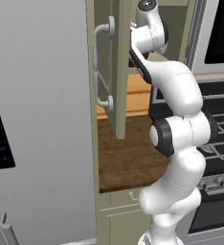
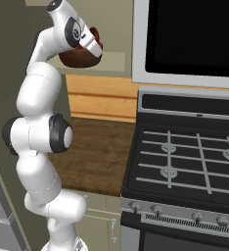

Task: Pick up the bowls on the counter and stack them on top of one another in the open cabinet. Place the smaller bowl on top of the larger bowl.

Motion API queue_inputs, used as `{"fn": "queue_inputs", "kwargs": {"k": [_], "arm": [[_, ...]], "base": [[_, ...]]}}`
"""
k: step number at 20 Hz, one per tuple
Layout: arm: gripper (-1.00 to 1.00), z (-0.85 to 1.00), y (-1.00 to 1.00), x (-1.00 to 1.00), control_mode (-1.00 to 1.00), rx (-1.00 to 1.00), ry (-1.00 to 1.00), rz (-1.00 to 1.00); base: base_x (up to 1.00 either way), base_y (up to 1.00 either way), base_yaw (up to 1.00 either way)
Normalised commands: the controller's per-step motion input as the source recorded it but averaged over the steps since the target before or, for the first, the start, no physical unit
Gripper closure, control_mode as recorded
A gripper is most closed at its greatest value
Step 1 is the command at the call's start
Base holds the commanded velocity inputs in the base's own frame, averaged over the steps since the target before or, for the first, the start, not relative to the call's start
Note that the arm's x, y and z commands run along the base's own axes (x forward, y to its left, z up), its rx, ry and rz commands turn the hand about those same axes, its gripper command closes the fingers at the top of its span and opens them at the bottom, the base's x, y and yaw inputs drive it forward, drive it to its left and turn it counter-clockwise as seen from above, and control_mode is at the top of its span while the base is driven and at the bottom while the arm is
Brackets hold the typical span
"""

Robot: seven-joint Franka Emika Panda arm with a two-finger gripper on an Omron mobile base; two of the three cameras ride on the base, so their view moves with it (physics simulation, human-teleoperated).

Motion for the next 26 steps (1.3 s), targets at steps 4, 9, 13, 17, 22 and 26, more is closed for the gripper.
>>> {"fn": "queue_inputs", "kwargs": {"k": [4, 9, 13, 17, 22, 26], "arm": [[-1.00, 0.10, 0.00, 0.00, -1.00, -0.01, 0.00, 0.00], [-1.00, 0.28, 0.00, -0.07, -1.00, 0.01, -0.03, 0.00], [-1.00, 0.25, -0.05, -0.84, -1.00, 0.00, -0.03, 0.01], [-1.00, 0.02, -0.13, -1.00, -1.00, 0.00, 0.00, 0.07], [-1.00, -0.07, -0.01, -1.00, -1.00, 0.00, 0.00, 0.10], [-1.00, -0.44, 0.00, -0.90, -1.00, -0.05, 0.09, 0.11]], "base": [[0.00, 0.00, 0.00], [0.00, 0.00, 0.00], [0.00, 0.00, 0.00], [0.00, 0.00, 0.00], [0.00, 0.00, 0.00], [0.00, 0.00, 0.00]]}}
